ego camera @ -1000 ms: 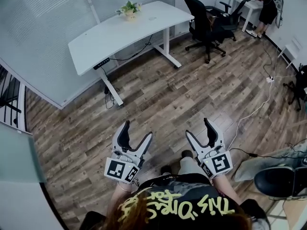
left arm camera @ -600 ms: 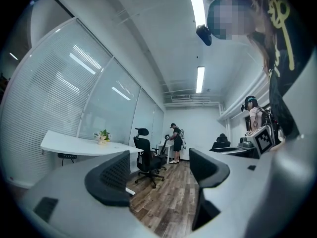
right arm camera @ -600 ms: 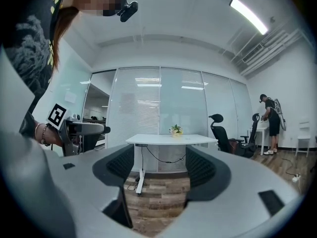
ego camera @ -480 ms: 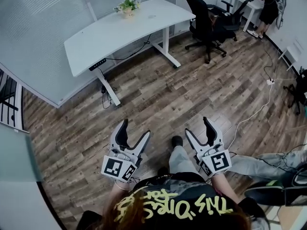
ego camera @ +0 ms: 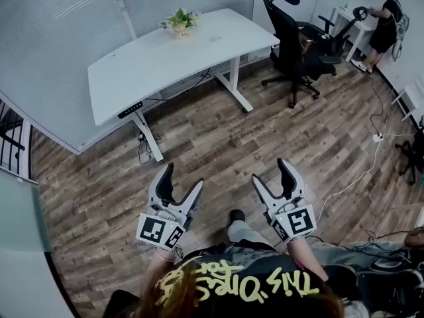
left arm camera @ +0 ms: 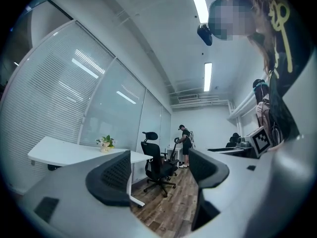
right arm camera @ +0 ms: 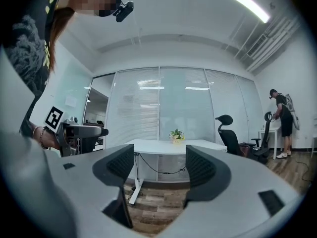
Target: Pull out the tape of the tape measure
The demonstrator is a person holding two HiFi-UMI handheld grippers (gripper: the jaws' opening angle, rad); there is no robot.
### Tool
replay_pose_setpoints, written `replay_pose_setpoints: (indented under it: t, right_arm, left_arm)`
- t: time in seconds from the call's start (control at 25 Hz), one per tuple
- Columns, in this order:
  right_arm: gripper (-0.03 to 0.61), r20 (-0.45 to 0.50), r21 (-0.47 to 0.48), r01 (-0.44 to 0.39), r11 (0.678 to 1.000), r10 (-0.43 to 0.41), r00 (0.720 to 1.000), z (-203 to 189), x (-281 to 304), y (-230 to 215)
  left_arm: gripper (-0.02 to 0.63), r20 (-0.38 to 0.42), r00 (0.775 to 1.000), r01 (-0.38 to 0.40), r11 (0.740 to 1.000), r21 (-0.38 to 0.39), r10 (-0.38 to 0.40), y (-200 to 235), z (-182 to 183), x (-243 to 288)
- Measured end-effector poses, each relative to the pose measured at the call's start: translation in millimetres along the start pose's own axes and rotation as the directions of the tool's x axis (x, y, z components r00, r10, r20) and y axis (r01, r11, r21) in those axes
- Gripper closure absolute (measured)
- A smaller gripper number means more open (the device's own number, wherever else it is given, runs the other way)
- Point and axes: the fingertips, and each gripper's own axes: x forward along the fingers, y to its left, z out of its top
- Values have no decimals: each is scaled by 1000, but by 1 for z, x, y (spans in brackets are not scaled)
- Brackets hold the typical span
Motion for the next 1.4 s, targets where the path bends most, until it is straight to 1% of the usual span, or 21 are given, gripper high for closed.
replay_pose_setpoints:
  t: [0.32, 0.56, 0.76, 1.0, 1.16, 1.4]
  right_arm:
    - [270, 21, 4, -11, 1000, 11, 1000, 3, 49, -78]
    - [270, 15, 21, -33, 999, 32, 999, -5, 65, -118]
    - [270, 14, 42, -46, 998, 46, 999, -10, 79, -120]
    - [270, 19, 39, -56, 998, 56, 998, -5, 90, -113]
    - [271, 19, 30, -44, 999, 44, 999, -4, 92, -121]
    - [271, 26, 24, -29, 999, 28, 999, -5, 97, -140]
  left_arm:
    - [268, 23, 1000, -12, 1000, 5, 12, 8, 3, 93]
    - [273, 33, 999, -35, 999, 13, 35, 5, 3, 134]
    - [277, 23, 999, -50, 999, 18, 49, 12, 3, 136]
    - [279, 11, 998, -69, 997, 24, 69, 31, 6, 133]
    - [279, 15, 998, -68, 997, 28, 68, 34, 8, 138]
    - [279, 3, 998, -65, 998, 22, 65, 36, -2, 153]
